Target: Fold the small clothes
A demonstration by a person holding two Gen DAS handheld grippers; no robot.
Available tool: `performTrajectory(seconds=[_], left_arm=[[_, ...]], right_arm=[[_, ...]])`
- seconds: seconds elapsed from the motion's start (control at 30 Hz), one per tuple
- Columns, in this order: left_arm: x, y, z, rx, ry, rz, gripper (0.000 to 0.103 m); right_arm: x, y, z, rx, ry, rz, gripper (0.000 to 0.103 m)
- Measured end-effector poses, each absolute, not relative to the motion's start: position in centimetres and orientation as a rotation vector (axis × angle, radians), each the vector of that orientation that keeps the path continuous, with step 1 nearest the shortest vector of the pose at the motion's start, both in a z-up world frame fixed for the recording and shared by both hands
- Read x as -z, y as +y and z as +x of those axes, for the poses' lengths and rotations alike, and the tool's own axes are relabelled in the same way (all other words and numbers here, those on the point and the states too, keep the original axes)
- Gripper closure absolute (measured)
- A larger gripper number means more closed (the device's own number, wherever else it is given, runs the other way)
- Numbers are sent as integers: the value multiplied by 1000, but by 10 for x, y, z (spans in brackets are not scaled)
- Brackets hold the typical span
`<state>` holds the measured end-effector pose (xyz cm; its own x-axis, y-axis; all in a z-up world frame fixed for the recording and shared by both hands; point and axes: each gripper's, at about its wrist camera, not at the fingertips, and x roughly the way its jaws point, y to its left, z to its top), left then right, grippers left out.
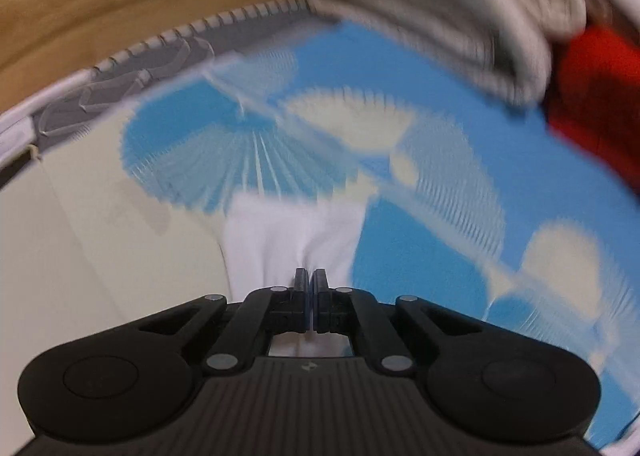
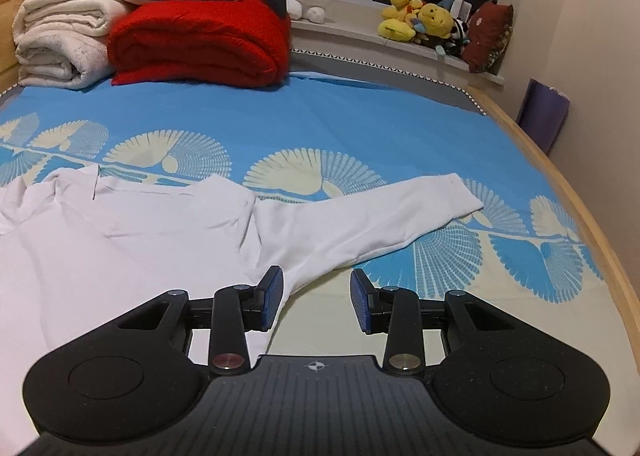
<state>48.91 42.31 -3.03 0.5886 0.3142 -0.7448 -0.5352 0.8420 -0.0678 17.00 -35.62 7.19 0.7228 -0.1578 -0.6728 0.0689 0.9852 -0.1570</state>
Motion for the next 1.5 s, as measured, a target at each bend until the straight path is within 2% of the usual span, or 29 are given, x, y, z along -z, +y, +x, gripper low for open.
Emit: performTrajectory(seconds=[0.17, 0.37, 0.43, 0.47, 0.57, 0.77, 0.83, 0.87, 0.9, 1.0, 1.03, 1.1, 1.13, 1.2, 1.37, 1.5], left_arm=[[-40, 351, 452, -253, 627, -273, 102], [-109, 165, 384, 326, 533, -322, 101], [-109, 97, 370, 481, 625, -341, 90], [-108, 70, 366, 566, 687, -345, 74], [-121, 21, 339, 602, 697, -247, 72], [-152, 70, 303, 293, 752, -249, 72], [-149, 91, 287, 155, 779, -227, 72], [-147, 100, 280, 97, 779, -219, 72], [-140, 110, 273, 32, 774, -216, 72], [-115, 137, 257, -74, 782, -204, 72], [-101, 140, 260, -109, 854, -169, 72], [-89, 147, 273, -157, 951, -141, 75], [-88, 153, 277, -134, 946, -161, 75], [-92, 171, 284, -134, 927, -200, 75], [-80, 200, 294, -235, 982, -294, 75], [-71, 190, 314, -251, 1006, -339, 75]], right_arm=[[-78, -355, 166, 98, 728, -129, 64], [-90, -361, 155, 85, 685, -71, 64], [-94, -362, 152, 80, 673, -48, 64], [-95, -362, 151, 78, 669, -36, 64], [-96, -364, 150, 71, 682, 8, 64], [-98, -364, 147, 52, 682, 73, 64], [-98, -364, 147, 49, 675, 107, 74], [-98, -365, 147, 49, 673, 125, 88], [-97, -366, 148, 52, 676, 156, 92], [-93, -368, 165, 45, 707, 267, 92], [-90, -365, 174, 40, 719, 288, 92], [-80, -357, 199, -9, 764, 333, 90], [-70, -352, 214, -41, 806, 359, 90], [-41, -342, 245, -78, 912, 418, 77], [25, -329, 290, 18, 1085, 424, 73], [52, -334, 311, 104, 1139, 510, 62]])
